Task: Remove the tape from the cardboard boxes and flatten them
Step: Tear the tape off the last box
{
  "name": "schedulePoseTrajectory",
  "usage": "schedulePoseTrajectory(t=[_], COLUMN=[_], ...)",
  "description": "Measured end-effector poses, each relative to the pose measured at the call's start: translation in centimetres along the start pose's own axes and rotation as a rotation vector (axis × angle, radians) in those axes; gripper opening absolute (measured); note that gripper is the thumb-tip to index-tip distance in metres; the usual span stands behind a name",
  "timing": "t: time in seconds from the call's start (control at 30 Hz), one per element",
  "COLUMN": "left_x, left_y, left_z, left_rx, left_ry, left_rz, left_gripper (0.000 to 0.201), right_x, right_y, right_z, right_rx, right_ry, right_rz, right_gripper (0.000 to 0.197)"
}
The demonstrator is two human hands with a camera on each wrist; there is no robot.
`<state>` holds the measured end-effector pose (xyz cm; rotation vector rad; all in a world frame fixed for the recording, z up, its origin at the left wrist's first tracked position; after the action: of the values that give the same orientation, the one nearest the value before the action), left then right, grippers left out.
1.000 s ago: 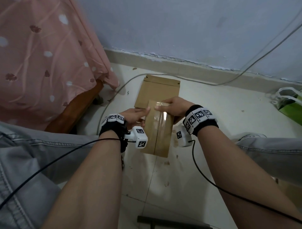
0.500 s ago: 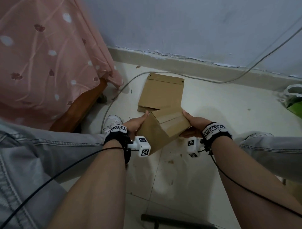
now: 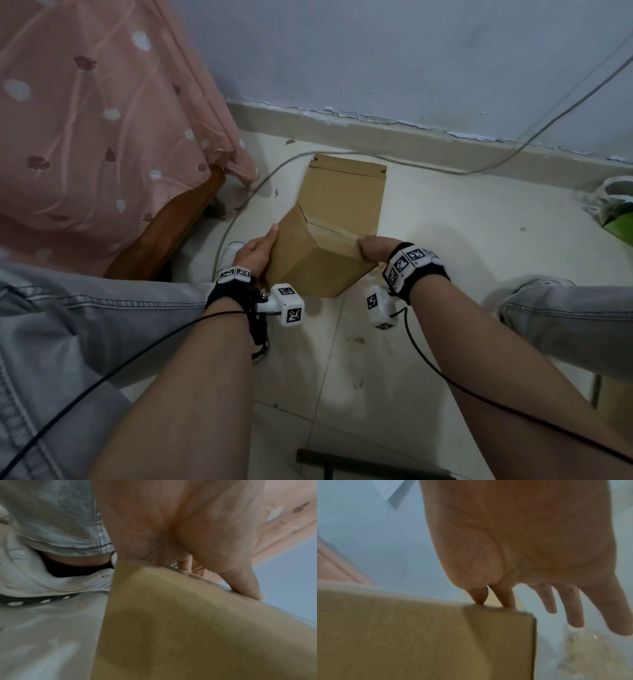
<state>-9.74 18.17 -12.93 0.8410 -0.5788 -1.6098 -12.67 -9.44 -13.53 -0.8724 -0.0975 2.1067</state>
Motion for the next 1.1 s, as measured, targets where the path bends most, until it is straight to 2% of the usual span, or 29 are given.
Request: schedulePoseTrajectory(t=[0.07, 0.1, 0.17, 0.2, 0.27, 0.37, 0.47, 0.53, 0.6, 0.67, 0.83, 1.1], left_x=[-0.1, 0.1, 0.7, 1.2, 2.0, 2.5, 2.6, 3.2, 3.8, 4.2, 4.4, 4.6], left_y=[1.2, 1.6, 2.2, 2.5, 2.7, 1.7, 1.3, 1.2, 0.7, -0.3, -1.4, -0.9], left_z=[0.0, 0.2, 0.1, 0.2, 0.3, -0.1, -0.5, -0.7, -1.1, -1.4, -1.9, -2.5], left_rx=[0.015, 0.01, 0.012, 0.031, 0.06, 0.047, 0.034, 0.015, -0.011, -0.047, -0.091, -0.089], left_ry=[0.02, 0.023, 0.014, 0.0, -0.041, -0.094, -0.095, -0.117, -0.124, -0.116, -0.089, -0.079], left_rz=[-0.005, 0.021, 0.042, -0.007, -0.088, -0.056, -0.001, 0.005, 0.014, 0.021, 0.051, 0.039], left_gripper=[0.089, 0.078, 0.054, 0.048, 0.046, 0.051, 0.048, 0.042, 0.033, 0.026, 0.04, 0.043], right_x=[-0.4, -0.3, 0.5, 0.9, 1.1, 0.6, 0.9, 0.4, -0.6, -1.1, -1.2, -0.7], right_y=[-0.9, -1.5, -3.0, -3.5, -3.7, -3.3, -3.2, -3.4, -3.4, -3.7, -5.2, -6.2], right_z=[0.1, 0.2, 0.5, 0.6, 0.7, 0.6, 1.3, 1.4, 0.6, 0.2, 0.6, 1.0], right_rx=[-0.032, -0.051, -0.113, -0.122, -0.115, -0.133, -0.191, -0.238, -0.262, -0.283, -0.342, -0.415], right_ry=[-0.023, -0.051, -0.154, -0.207, -0.254, -0.261, -0.386, -0.331, -0.157, -0.043, 0.043, 0.196], right_rz=[0.093, 0.089, -0.06, -0.187, -0.284, -0.319, -0.398, -0.304, -0.129, -0.02, 0.1, 0.305], right_gripper=[0.055, 0.055, 0.052, 0.053, 0.058, 0.063, 0.069, 0.06, 0.046, 0.043, 0.053, 0.044])
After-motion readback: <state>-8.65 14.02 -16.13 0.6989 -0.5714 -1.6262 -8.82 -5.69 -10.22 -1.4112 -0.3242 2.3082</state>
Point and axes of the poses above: each hand's wrist, its own z-axis away from the middle knuckle, its own x-axis out of the palm, y = z × x, the point moved 9 cm from there along -z, towards the middle knuckle, and after that the axes turned 5 degrees about z, right-handed, at the moved point
